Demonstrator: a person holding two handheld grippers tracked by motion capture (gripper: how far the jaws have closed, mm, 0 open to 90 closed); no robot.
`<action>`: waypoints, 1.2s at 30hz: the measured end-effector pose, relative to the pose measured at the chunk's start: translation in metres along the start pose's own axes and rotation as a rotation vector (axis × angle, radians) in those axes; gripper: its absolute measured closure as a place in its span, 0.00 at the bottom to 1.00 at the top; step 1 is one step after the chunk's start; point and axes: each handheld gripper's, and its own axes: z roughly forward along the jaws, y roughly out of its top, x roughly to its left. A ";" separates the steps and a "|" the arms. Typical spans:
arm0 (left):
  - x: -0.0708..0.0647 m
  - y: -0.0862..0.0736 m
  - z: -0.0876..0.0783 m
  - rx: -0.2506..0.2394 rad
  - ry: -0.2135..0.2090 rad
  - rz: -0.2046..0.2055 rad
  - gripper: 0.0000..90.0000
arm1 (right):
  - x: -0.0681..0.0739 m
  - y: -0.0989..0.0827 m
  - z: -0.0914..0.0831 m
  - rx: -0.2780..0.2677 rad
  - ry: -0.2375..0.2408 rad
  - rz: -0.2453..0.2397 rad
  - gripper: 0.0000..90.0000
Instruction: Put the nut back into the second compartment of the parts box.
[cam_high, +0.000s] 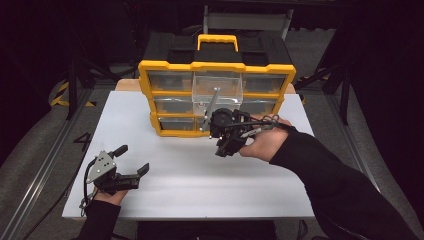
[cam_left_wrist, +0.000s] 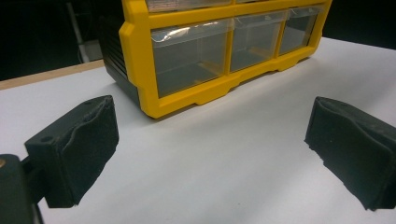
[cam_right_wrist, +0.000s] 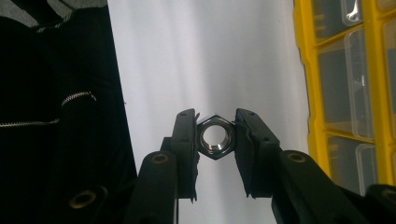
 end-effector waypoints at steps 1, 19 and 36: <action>0.000 0.000 0.000 0.000 0.000 0.000 0.04 | -0.001 0.001 -0.002 0.000 -0.001 0.003 0.77; 0.000 0.000 -0.001 0.003 0.000 0.000 0.04 | -0.025 0.019 -0.053 -0.054 -0.060 0.022 0.77; 0.000 0.000 0.000 0.001 0.001 0.000 0.04 | -0.061 0.026 -0.088 -0.113 -0.092 0.081 0.77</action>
